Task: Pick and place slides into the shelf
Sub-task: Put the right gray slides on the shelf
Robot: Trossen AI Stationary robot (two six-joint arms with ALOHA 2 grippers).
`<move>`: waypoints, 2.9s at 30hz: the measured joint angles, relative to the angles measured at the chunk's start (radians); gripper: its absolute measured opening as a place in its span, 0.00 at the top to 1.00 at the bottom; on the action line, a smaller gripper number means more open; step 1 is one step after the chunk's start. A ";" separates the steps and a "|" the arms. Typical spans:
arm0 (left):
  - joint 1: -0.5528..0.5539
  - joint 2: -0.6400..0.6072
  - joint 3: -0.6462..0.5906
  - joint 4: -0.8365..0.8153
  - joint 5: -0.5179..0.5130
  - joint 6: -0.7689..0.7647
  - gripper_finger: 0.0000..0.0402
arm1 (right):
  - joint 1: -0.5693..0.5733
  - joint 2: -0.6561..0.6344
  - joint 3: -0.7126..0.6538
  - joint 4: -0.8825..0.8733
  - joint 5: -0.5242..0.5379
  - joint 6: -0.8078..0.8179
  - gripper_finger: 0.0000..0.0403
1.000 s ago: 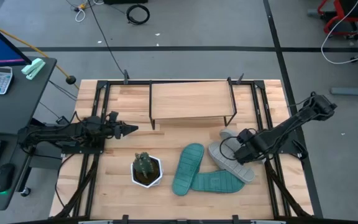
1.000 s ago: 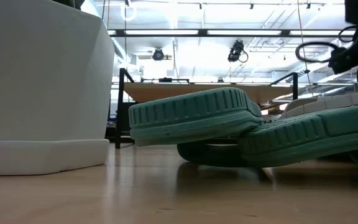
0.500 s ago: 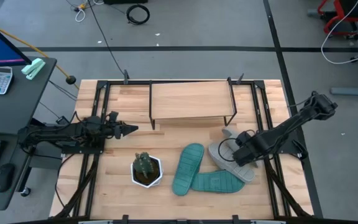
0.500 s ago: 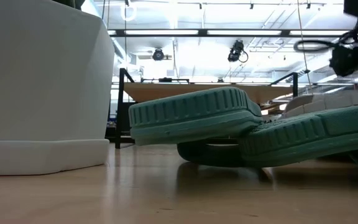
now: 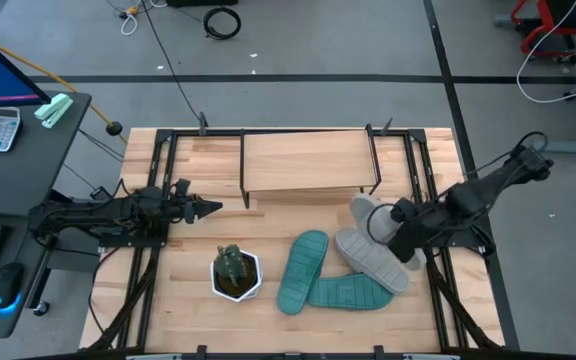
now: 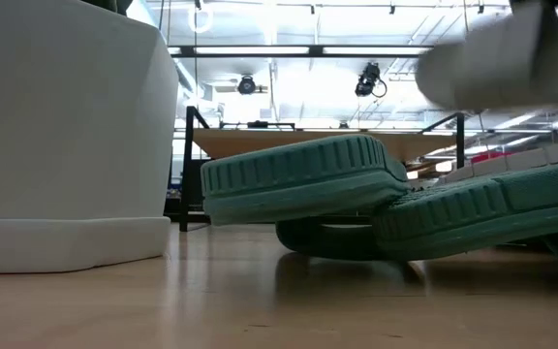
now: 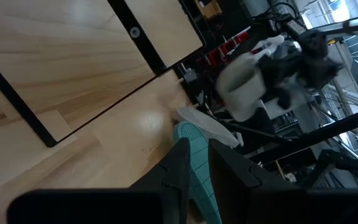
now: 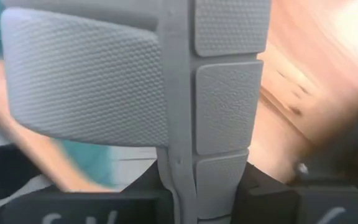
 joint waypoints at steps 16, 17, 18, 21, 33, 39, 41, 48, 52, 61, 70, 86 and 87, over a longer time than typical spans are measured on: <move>0.001 0.000 0.076 0.351 -0.183 0.177 0.84 | -0.415 0.056 0.386 0.275 0.209 -0.493 0.83; 0.001 0.000 0.095 0.356 -0.192 0.186 0.84 | -0.448 0.064 0.386 0.310 0.180 -0.522 0.83; 0.001 0.007 0.115 0.355 -0.198 0.191 0.84 | -0.479 0.074 0.387 0.343 0.149 -0.547 0.83; 0.001 0.043 0.178 0.347 -0.209 0.195 0.81 | -0.564 0.115 0.387 0.427 0.052 -0.611 0.83; 0.001 0.407 0.483 0.344 -0.230 0.210 0.55 | -0.754 0.329 0.386 0.873 -0.310 -0.667 0.83; 0.037 0.566 0.597 0.346 -0.197 0.198 0.42 | -0.785 0.405 0.386 1.141 -0.368 -0.610 0.83; 0.056 0.613 0.632 0.344 -0.173 0.199 0.39 | -0.789 0.427 0.386 1.217 -0.371 -0.592 0.83; 0.121 0.766 0.737 0.345 -0.057 0.199 0.27 | -0.789 0.477 0.386 1.303 -0.390 -0.579 0.83; 0.151 0.834 0.789 0.356 -0.052 0.208 0.23 | -0.788 0.490 0.386 1.300 -0.419 -0.558 0.83; 0.205 0.949 0.934 0.357 0.052 0.279 0.23 | -0.783 0.485 0.388 1.291 -0.420 -0.557 0.83; 0.211 0.958 0.967 0.343 0.117 0.315 0.17 | -0.796 0.472 0.389 1.243 -0.414 -0.575 0.83; 0.266 0.955 0.969 0.392 0.185 0.315 0.08 | -0.830 0.428 0.384 1.155 -0.442 -0.577 0.83; 0.273 0.955 0.969 0.392 0.184 0.315 0.08 | -0.826 0.428 0.384 1.157 -0.444 -0.575 0.83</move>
